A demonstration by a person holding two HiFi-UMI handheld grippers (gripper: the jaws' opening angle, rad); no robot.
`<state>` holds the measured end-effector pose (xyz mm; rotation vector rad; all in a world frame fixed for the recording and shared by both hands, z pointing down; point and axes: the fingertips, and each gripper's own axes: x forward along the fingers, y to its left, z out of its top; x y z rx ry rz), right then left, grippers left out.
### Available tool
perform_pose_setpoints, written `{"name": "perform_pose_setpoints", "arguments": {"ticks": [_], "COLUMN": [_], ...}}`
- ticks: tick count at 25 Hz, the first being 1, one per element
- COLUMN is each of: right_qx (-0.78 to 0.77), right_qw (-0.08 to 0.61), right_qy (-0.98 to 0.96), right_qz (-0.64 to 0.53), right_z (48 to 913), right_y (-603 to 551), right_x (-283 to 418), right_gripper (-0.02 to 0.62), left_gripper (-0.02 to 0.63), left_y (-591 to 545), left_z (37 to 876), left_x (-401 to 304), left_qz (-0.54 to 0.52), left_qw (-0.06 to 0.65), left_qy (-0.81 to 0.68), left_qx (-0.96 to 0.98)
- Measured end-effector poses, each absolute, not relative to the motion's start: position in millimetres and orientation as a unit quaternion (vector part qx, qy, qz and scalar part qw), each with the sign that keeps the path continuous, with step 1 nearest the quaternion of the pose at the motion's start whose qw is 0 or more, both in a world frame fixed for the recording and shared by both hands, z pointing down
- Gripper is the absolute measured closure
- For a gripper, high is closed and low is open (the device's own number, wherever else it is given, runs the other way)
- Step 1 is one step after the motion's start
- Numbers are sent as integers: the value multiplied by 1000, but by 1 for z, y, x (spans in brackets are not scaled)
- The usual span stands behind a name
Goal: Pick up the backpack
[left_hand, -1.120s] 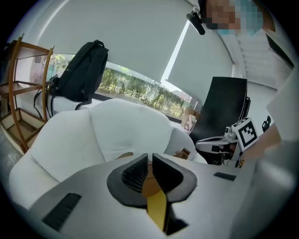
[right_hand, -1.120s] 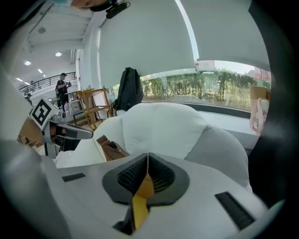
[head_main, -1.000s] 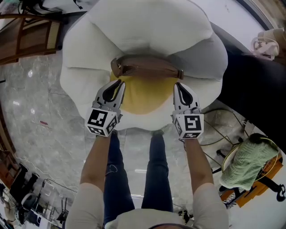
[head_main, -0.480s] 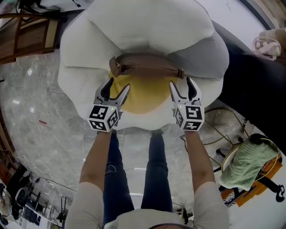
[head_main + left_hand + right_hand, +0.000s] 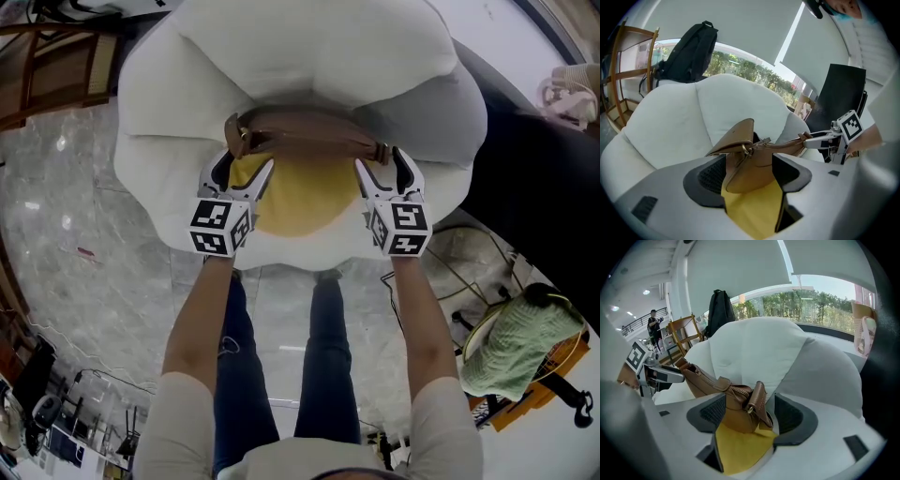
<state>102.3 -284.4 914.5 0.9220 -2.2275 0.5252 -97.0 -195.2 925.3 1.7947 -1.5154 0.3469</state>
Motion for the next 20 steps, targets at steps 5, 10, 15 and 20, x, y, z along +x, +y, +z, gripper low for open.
{"name": "perform_pose_setpoints", "arguments": {"ticks": [5, 10, 15, 20], "right_qx": [336, 321, 325, 331], "right_qw": [328, 339, 341, 340], "right_qy": [-859, -860, -863, -864], "right_qz": [203, 205, 182, 170], "right_z": [925, 936, 935, 934], "right_y": [-289, -288, -290, -289], "right_x": [96, 86, 87, 86], "right_gripper": [287, 288, 367, 411], "left_gripper": [310, 310, 356, 434], "left_y": [-203, -218, -221, -220], "left_z": [942, 951, 954, 955], "left_x": [-95, -91, -96, -94], "left_qz": [149, 162, 174, 187], "left_qw": [378, 365, 355, 357], "left_qy": [-588, -582, -590, -577], "left_qx": [699, 708, 704, 710]}}
